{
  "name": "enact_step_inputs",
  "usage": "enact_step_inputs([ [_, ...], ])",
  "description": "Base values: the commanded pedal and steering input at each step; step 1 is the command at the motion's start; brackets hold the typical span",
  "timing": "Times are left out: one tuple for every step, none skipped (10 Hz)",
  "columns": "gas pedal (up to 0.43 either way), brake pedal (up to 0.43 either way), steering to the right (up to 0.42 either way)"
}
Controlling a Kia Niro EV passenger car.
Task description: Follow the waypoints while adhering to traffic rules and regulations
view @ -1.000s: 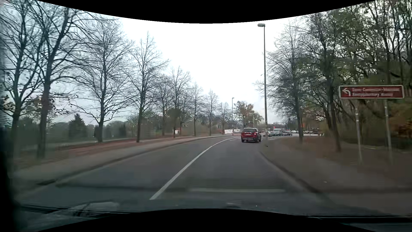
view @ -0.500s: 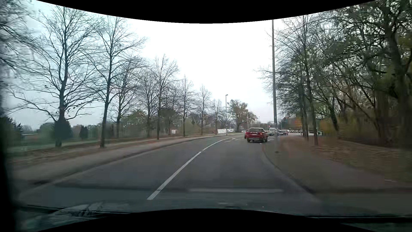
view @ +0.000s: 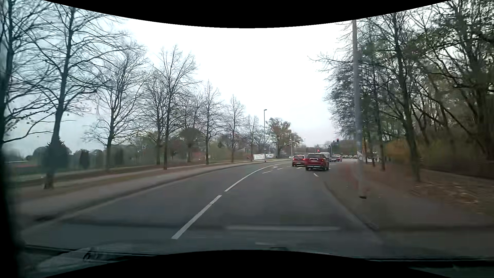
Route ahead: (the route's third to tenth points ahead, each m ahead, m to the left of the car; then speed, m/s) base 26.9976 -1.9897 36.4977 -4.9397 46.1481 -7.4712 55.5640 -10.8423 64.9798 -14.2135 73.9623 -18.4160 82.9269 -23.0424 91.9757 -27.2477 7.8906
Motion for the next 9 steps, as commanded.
enact_step_inputs([
  [0.0,0.0,0.035],
  [0.0,0.0,0.036],
  [0.0,0.0,0.035],
  [0.0,0.0,0.035],
  [0.0,0.0,0.038],
  [0.0,0.0,0.041],
  [0.0,0.0,0.044],
  [0.0,0.0,0.045],
  [0.0,0.0,0.048],
])
